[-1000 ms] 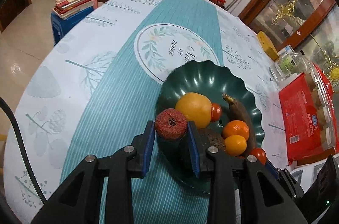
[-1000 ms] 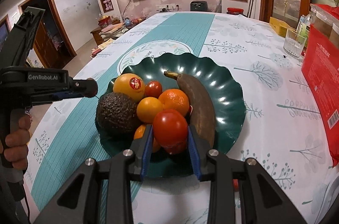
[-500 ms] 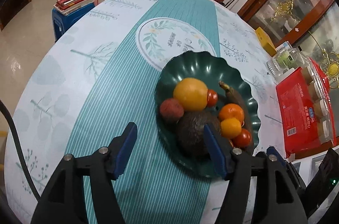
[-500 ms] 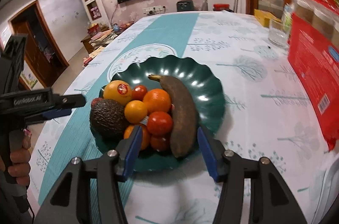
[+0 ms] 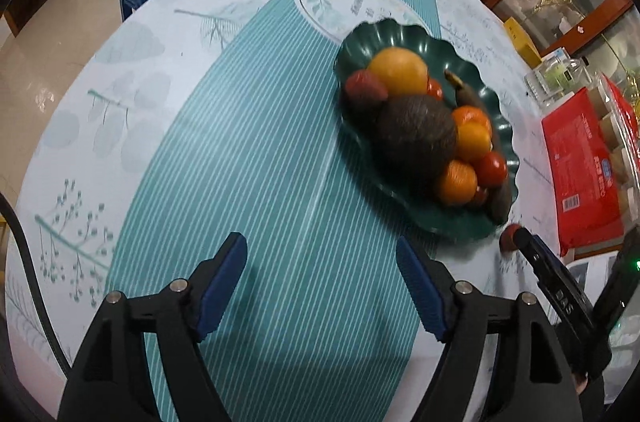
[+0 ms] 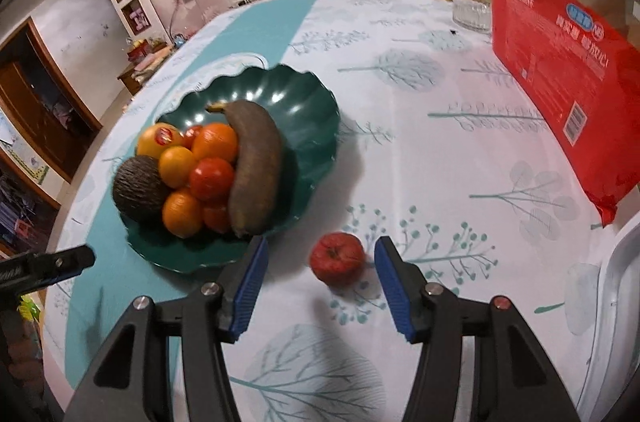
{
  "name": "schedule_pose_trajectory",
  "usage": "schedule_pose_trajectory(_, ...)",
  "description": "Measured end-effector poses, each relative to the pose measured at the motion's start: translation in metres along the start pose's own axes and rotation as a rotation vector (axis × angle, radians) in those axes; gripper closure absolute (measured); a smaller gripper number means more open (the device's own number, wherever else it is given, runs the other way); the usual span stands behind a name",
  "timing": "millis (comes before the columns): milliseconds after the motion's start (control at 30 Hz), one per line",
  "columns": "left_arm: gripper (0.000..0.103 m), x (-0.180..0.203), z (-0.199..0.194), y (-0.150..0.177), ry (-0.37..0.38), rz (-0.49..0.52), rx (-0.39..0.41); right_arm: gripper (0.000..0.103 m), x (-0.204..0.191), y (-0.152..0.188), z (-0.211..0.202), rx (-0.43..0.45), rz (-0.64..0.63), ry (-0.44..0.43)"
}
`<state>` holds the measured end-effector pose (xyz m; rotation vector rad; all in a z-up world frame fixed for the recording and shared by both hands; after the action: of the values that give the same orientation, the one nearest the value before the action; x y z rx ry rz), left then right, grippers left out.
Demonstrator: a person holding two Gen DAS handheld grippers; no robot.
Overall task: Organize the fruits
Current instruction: 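Grasp the remaining red lychee with the right tool, then carry the lychee onto the green plate and open the right tool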
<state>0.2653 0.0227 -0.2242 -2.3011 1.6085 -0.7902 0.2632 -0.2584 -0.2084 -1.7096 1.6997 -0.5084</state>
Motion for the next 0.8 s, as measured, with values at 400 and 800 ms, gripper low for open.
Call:
schedule_pose_trajectory(400, 0.027, 0.003, -0.011, 0.009, -0.016, 0.047, 0.004, 0.057, 0.000, 0.011, 0.015, -0.035, -0.019, -0.009)
schedule_pose_trajectory(800, 0.027, 0.008, -0.020, 0.011, 0.007, 0.066, 0.009, 0.069, -0.007, -0.010, -0.004, 0.008, -0.066, -0.010)
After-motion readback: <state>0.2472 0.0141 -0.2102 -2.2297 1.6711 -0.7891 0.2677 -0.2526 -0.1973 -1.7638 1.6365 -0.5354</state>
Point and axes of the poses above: each gripper's, at about its wrist camera, not at the fingertips, and z roughly the way its jaws point, x to its right, y to its underside, the point moved 4 cm from there along z, roughly the way its jaws point, and after that the axes turned 12 degrees about x, right-handed, at the moved point
